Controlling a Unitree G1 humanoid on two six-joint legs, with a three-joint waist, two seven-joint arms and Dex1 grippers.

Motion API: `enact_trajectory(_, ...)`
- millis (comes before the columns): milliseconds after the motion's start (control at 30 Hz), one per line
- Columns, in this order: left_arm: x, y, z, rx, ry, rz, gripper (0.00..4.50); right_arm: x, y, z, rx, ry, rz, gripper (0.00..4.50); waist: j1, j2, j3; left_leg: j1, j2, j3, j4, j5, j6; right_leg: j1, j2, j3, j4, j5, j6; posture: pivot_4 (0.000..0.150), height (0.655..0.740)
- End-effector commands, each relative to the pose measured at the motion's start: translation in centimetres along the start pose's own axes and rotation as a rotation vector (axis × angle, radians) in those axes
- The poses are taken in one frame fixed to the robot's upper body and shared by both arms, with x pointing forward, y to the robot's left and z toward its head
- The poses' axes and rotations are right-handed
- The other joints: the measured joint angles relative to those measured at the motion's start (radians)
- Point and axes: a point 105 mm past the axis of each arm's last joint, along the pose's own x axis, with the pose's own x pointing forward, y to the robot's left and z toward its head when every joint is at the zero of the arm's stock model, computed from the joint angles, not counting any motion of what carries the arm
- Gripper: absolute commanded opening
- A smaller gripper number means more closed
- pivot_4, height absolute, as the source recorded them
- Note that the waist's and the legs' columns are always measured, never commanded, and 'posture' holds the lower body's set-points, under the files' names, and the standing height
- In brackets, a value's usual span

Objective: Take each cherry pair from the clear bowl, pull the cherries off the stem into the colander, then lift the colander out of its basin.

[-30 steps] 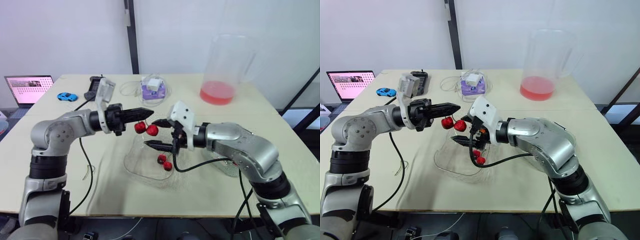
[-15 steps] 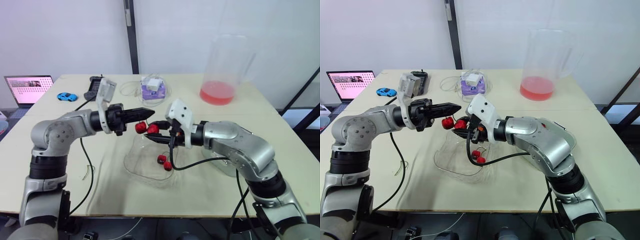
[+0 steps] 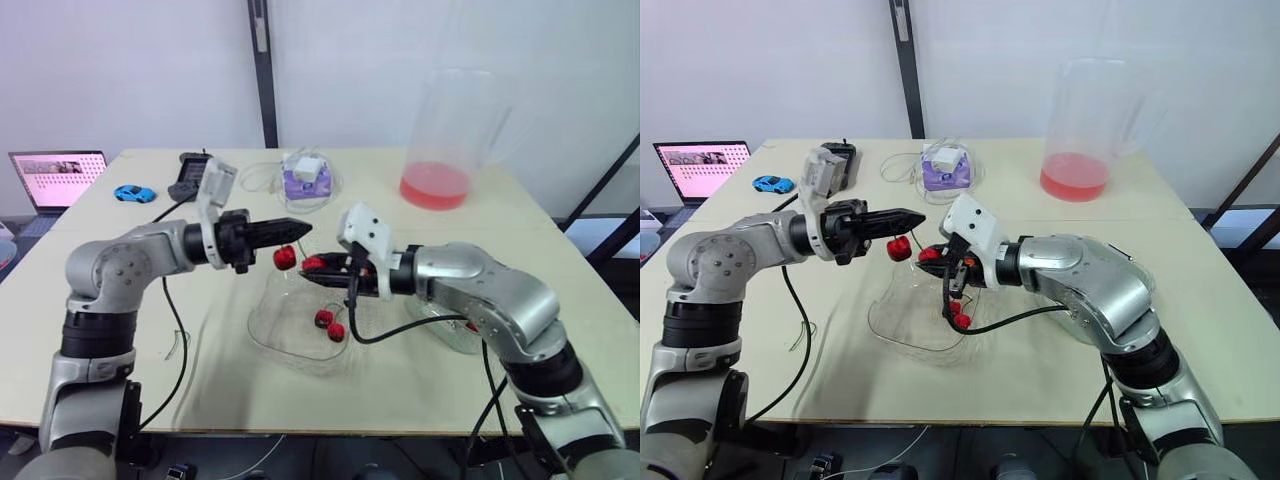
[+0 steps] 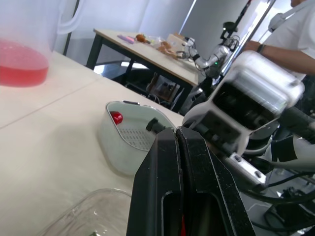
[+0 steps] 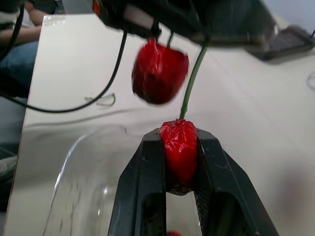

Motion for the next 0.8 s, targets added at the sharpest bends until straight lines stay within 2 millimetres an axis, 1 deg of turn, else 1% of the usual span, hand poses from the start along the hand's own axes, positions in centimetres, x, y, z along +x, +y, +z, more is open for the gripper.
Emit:
enact_trajectory(33, 0.1, -0.7, 1.4, 0.062, -0.026, -0.024, 0.0, -1.0, -0.9, -0.9, 0.032, 0.03, -0.029, 0.64, 0.0, 0.0, 0.0, 0.0, 0.0, 0.0, 0.0, 0.0, 0.0, 0.0, 0.0, 0.0, 0.0, 0.0, 0.0, 0.15, 0.7332)
enact_trajectory(133, 0.0, -0.6, 1.4, 0.063, -0.028, -0.021, 0.0, -1.8, -1.3, -0.9, 0.038, 0.032, -0.04, 0.64, -0.003, 0.0, 0.0, 0.0, 0.0, 0.0, 0.0, 0.0, 0.0, -0.001, 0.0, 0.0, 0.0, 0.0, 0.0, 0.15, 0.7332)
enact_trajectory(267, 0.0, -0.6, 1.4, 0.066, -0.031, -0.019, 0.0, -3.2, -1.8, 0.5, 0.042, -0.008, -0.046, 0.64, 0.0, 0.0, 0.0, 0.0, 0.0, 0.0, 0.0, 0.0, 0.0, 0.0, 0.0, 0.0, 0.0, 0.0, 0.0, 0.15, 0.7332)
enact_trajectory(333, 0.1, -0.6, 1.3, 0.067, -0.033, -0.019, 0.0, -4.3, -2.5, 1.1, 0.019, -0.016, -0.067, 0.64, 0.001, 0.0, 0.0, 0.0, 0.0, 0.0, 0.0, 0.0, 0.0, 0.0, 0.0, 0.0, 0.0, 0.0, 0.0, 0.15, 0.7332)
enact_trajectory(367, 0.1, -0.6, 1.2, 0.067, -0.034, -0.02, 0.0, -5.4, -3.6, 1.1, -0.007, 0.004, -0.112, 0.64, 0.001, 0.0, 0.0, 0.0, 0.0, 0.0, 0.0, 0.0, 0.0, 0.0, 0.0, 0.0, 0.0, 0.0, 0.0, 0.15, 0.7332)
enact_trajectory(433, 0.1, -0.7, 0.9, 0.069, -0.032, -0.025, 0.0, -8.7, -6.7, 0.2, -0.114, 0.13, -0.234, 0.64, 0.005, 0.001, 0.001, -0.001, -0.001, 0.0, 0.0, 0.0, 0.0, 0.0, -0.001, 0.0, -0.001, 0.0, 0.0, 0.15, 0.7332)
enact_trajectory(467, 0.1, -0.8, 0.7, 0.074, -0.029, -0.028, 0.0, -10.3, -7.9, -0.1, -0.153, 0.179, -0.277, 0.64, 0.008, 0.0, 0.001, -0.001, -0.001, 0.001, 0.0, 0.0, 0.0, 0.0, -0.001, 0.0, -0.001, 0.0, 0.0, 0.15, 0.7332)
enact_trajectory(567, 0.2, -0.8, 0.5, 0.092, -0.042, -0.03, 0.0, -13.7, -10.3, -0.7, -0.203, 0.283, -0.344, 0.64, 0.005, 0.0, 0.001, -0.001, -0.001, 0.001, 0.0, 0.0, 0.001, 0.001, -0.001, 0.0, -0.004, 0.0, 0.0, 0.15, 0.7332)
enact_trajectory(600, 0.3, -0.9, 0.6, 0.095, -0.048, -0.033, 0.0, -14.6, -10.7, -1.2, -0.221, 0.337, -0.345, 0.64, 0.002, 0.0, 0.001, -0.001, -0.001, 0.001, -0.001, 0.0, 0.001, 0.001, -0.001, 0.0, -0.004, 0.0, 0.0, 0.15, 0.7332)
enact_trajectory(700, 0.4, -1.0, 0.3, 0.109, -0.04, -0.038, 0.0, -17.3, -11.9, -3.9, -0.292, 0.528, -0.342, 0.64, -0.003, 0.0, 0.001, 0.0, 0.0, 0.002, -0.001, -0.001, 0.001, 0.0, 0.0, 0.001, -0.004, 0.0, 0.0, 0.15, 0.7332)
enact_trajectory(733, 0.5, -1.0, 0.2, 0.113, -0.034, -0.037, 0.0, -18.0, -12.2, -4.6, -0.297, 0.565, -0.338, 0.64, -0.003, 0.0, 0.001, 0.0, 0.0, 0.002, -0.001, -0.001, 0.001, 0.0, 0.0, 0.001, -0.004, 0.0, 0.0, 0.15, 0.7332)
enact_trajectory(800, 0.5, -1.0, -0.2, 0.117, -0.024, -0.033, 0.0, -18.6, -12.1, -5.9, -0.297, 0.615, -0.301, 0.64, -0.003, 0.001, 0.001, 0.0, 0.0, 0.002, -0.001, -0.001, 0.001, 0.0, 0.0, 0.002, -0.004, 0.0, 0.0, 0.15, 0.7332)
